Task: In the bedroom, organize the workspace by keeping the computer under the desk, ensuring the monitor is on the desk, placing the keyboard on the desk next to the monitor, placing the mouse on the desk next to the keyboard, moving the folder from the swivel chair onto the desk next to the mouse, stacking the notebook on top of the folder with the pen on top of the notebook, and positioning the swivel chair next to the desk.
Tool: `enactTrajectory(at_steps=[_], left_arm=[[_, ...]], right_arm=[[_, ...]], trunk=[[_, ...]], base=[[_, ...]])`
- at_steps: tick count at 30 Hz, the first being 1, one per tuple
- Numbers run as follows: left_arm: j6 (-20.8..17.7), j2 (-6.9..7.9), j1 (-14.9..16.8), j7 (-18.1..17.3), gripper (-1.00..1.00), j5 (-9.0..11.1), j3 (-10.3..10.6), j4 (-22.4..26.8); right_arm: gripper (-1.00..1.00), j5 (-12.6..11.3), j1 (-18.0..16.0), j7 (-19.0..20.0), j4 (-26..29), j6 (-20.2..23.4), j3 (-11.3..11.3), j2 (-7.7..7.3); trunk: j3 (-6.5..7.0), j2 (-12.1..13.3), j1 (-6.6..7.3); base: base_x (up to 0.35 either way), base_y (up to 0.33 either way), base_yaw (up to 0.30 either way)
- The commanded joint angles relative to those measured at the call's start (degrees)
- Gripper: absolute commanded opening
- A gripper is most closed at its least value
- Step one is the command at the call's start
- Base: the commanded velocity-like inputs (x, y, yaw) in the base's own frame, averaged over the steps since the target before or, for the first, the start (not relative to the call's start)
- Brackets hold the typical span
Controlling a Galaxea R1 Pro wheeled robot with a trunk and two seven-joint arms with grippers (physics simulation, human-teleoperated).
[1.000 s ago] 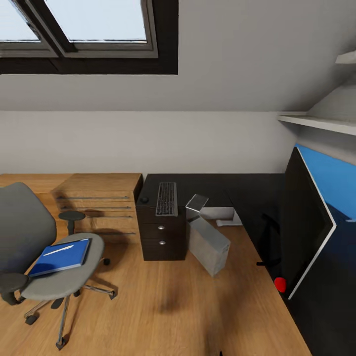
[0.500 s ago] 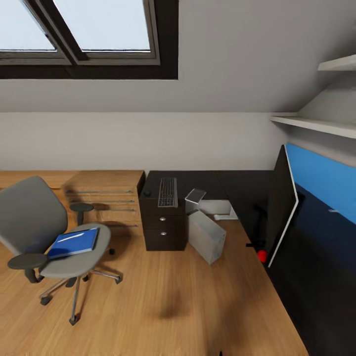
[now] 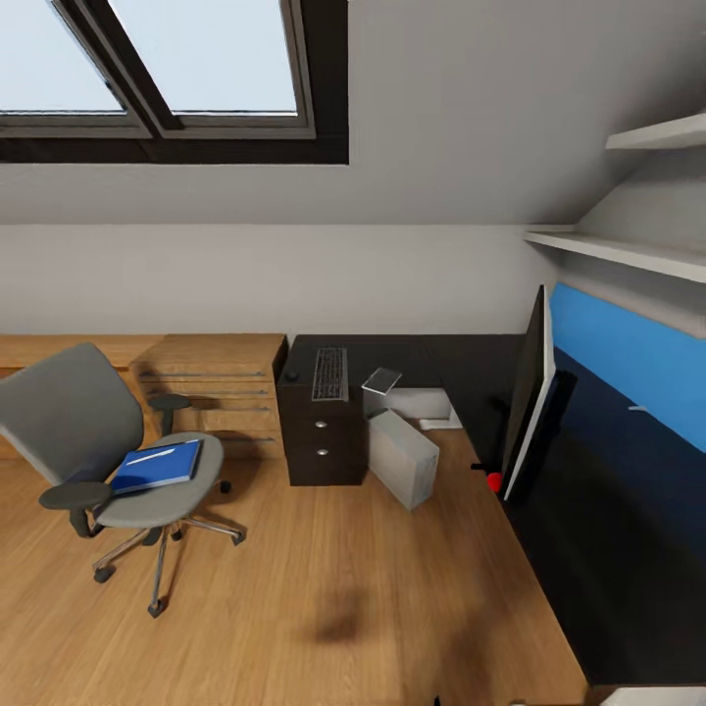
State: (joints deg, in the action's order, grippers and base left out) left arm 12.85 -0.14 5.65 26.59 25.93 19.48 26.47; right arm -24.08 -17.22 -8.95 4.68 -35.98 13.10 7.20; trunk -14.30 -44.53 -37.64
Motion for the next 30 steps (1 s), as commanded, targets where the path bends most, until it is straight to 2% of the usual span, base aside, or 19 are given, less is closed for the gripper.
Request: enactTrajectory(at_steps=[1,8,12,14,16,17,18,19,24,25,28,30], left_arm=[[0.32,0.05,0.06,0.36,1.0,0.6,0.48,-0.01],[0.02,0.12,0.05,0.37,1.0,0.66,0.6,0.07],[-0.22,0.13,0.06,0.33,1.0,0.61,0.57,1.81],[-2.83,0.03,0.06,0.43,1.0,0.53,0.56,9.3],[-5.5,0.05,0.06,0.48,1.0,0.5,0.51,13.37],[-9.35,0.1,0.06,0.54,1.0,0.47,0.31,18.08],[-11.65,0.13,0.06,0.56,1.0,0.47,0.1,20.64],[-16.62,0.13,0.06,0.6,1.0,0.46,-0.7,26.09],[-29.16,-0.02,0.06,0.63,1.0,0.42,-4.54,40.07],[-33.46,-0.06,0.06,0.64,1.0,0.42,-6.02,45.33],[-38.9,-0.09,0.06,0.65,1.0,0.43,-7.5,52.48],[-41.61,-0.1,0.06,0.65,1.0,0.43,-8.08,56.07]], right_arm=[[1.0,-0.05,-0.05,-0.36,-0.02,-0.12,0.5,0.01],[1.0,1.8,-0.09,-0.37,0.38,-0.2,0.64,0.04],[1.0,2.8,-0.09,-0.38,3.38,-0.25,1.09,0.48],[1.0,3.26,-0.1,-0.91,12.64,0.73,1.25,0.76],[1.0,3.37,-0.08,-1.24,16.58,2.29,1.28,0.76],[1.0,3.5,-0.07,-1.91,20.99,5.23,1.22,0.68],[1.0,3.56,-0.06,-2.42,23.44,7.25,1.17,0.61],[1.0,3.65,-0.06,-3.82,28.9,12.31,1.1,0.49],[1.0,3.89,-0.04,-9.21,44.32,28.79,0.94,-0.31],[1.0,3.98,-0.03,-11.78,50.36,35.71,0.84,-1.01],[1.0,3.96,-0.02,-15.09,58.78,44.88,0.64,-2.41],[1.0,3.87,0.0,-16.48,63.63,49.24,0.53,-3.43]], trunk=[[0.11,0.36,0.22],[1.36,3.16,1.76],[2.08,4.77,2.64],[2.44,5.57,3.08],[2.8,6.37,3.51],[2.98,6.77,3.73],[3.16,7.17,3.95],[3.34,7.58,4.17],[3.88,8.78,4.83],[3.88,8.78,4.83],[3.88,8.78,4.83],[3.88,8.78,4.83]], base=[[-0.019,-0.007,0.0],[-0.006,-0.002,0.0],[-0.001,0.0,0.0],[0.0,0.0,0.0],[0.0,0.0,0.0],[0.0,0.0,0.0],[0.0,0.0,0.0],[0.0,0.0,0.0],[0.0,0.0,0.0],[0.0,0.0,0.0],[0.0,0.0,0.0],[0.0,0.0,0.0]])
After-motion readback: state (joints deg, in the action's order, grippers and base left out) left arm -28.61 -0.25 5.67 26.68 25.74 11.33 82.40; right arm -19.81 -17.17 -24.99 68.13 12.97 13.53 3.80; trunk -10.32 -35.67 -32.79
